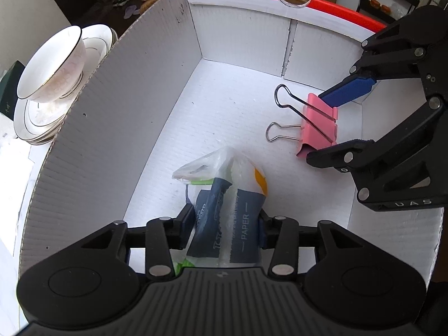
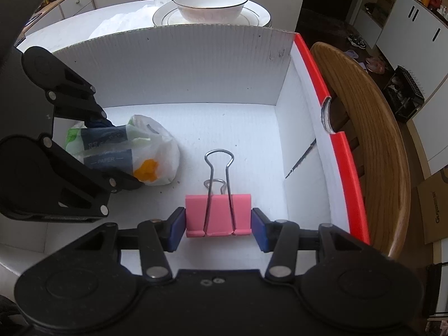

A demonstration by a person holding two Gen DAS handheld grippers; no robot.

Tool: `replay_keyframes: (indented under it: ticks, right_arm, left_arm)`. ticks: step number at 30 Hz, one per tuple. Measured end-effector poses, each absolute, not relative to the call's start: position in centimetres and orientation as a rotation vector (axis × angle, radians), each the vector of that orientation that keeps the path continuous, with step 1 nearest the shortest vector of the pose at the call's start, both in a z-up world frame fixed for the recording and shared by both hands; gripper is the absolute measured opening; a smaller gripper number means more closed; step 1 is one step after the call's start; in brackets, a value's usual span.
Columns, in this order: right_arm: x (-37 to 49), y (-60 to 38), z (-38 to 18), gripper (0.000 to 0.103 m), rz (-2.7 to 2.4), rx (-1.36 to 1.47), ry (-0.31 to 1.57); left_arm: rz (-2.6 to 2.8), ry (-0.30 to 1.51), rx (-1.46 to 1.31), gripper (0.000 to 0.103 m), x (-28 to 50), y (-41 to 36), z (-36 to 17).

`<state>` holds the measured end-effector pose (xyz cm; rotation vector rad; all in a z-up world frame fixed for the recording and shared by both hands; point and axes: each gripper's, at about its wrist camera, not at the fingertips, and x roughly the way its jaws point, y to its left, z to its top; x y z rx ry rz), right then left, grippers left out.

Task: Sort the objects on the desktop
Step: 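Open the right tool to drop the clip while the left tool releases the tissue pack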

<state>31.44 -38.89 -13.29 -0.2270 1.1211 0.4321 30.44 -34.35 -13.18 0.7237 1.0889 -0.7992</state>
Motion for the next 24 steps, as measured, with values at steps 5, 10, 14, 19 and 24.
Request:
replay_keyframes:
  ticks: [5, 10, 14, 19, 24]
  right_arm:
    - [31.6, -38.9, -13.4, 0.050, 0.434, -0.233, 1.126]
    - [31.6, -39.0, -13.2, 0.055, 0.447, -0.224, 1.118]
    - [31.2, -39.1, -12.5, 0.061, 0.462, -0.221, 1.099]
    - [30.6, -39.7, -11.1, 0.063, 0.481, -0.188, 1.060]
    - [29.8, -40.1, -9.6, 0.063, 0.513, -0.149, 1.021]
  left_arm:
    - [-0.818, 1.095, 0.716, 0.061, 30.1, -33.9, -13.0]
    - [-0.835, 1.082, 0.684, 0.066, 29.7, -33.5, -12.3]
    - [-0.834, 1.047, 0.647, 0.066, 29.4, -33.1, -11.0]
    - [-0.831, 0.993, 0.575, 0.066, 28.6, -32.4, -9.0]
    - [-0.806, 0.933, 0.497, 0.066, 27.6, -31.1, -7.2]
